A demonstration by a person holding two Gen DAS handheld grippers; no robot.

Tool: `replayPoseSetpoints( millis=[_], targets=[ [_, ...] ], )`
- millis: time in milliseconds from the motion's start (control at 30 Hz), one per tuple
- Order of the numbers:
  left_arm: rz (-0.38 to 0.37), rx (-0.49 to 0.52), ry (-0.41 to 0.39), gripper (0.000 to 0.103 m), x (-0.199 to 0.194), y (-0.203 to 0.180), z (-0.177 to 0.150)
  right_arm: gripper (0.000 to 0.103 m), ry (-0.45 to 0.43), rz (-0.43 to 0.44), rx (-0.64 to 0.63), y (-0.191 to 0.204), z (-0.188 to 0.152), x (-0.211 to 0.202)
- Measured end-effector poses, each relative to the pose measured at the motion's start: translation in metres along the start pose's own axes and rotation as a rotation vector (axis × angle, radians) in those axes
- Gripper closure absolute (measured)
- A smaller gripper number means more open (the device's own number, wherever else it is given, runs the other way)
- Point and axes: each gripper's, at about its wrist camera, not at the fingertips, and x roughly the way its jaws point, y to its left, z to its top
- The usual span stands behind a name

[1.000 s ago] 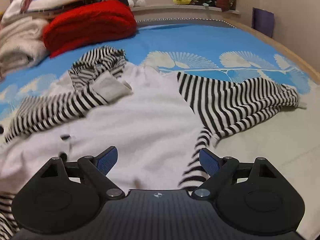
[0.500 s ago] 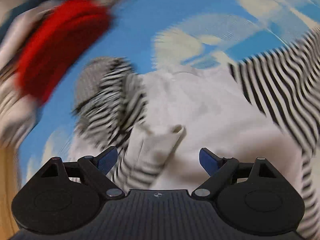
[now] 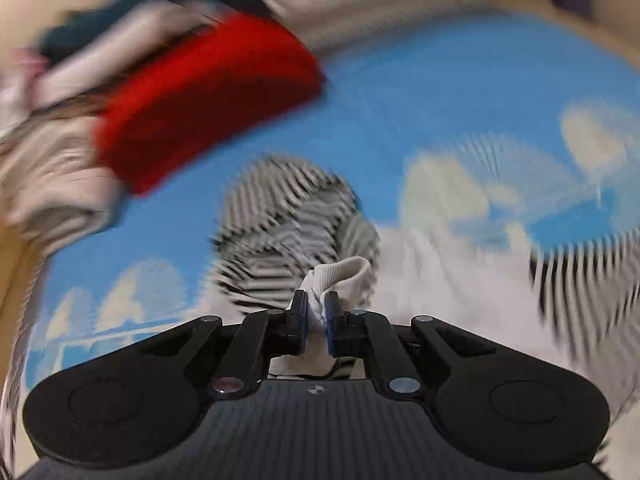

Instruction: Fold small clothes

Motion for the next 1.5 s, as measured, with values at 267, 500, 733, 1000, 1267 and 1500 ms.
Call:
replayPoseSetpoints(
  millis=[267,500,733,1000,1267,1500],
  targets=[
    [-0.045,-0.062,-0.013,0.0,-0.006,0.011,0.004,0.028,0.16,-0.354,-0.146,-0.104,-0.111,0.012],
    [-0.215,-0.002,-0.076,0.0,-0.004,0.004,0.053,0.025,0.035,-0.067,0.002,-0.09,-0.118,-0.031],
    [-0.314,0.124,0.026,0.006,0.071,-0.031,0.091,0.024,0.006,-0.015,-0.205,-0.052,-0.129,-0.026],
    [-0.439,0.198,0.039,0.099,0.099,-0.056,0.107,0.028,-0.02,-0.018,-0.257,-0.047,-0.13,-0.013],
    [-0.467,0.218,0.052,0.099,0.1,-0.052,0.119,0.036,0.037,0.405,-0.432,0.057,-0.163,0.003],
    [-0.488,0.248,0.054,0.099,0.098,-0.049,0.122,0.052,0.112,0.478,-0.657,0.148,-0.193,0.064]
  ],
)
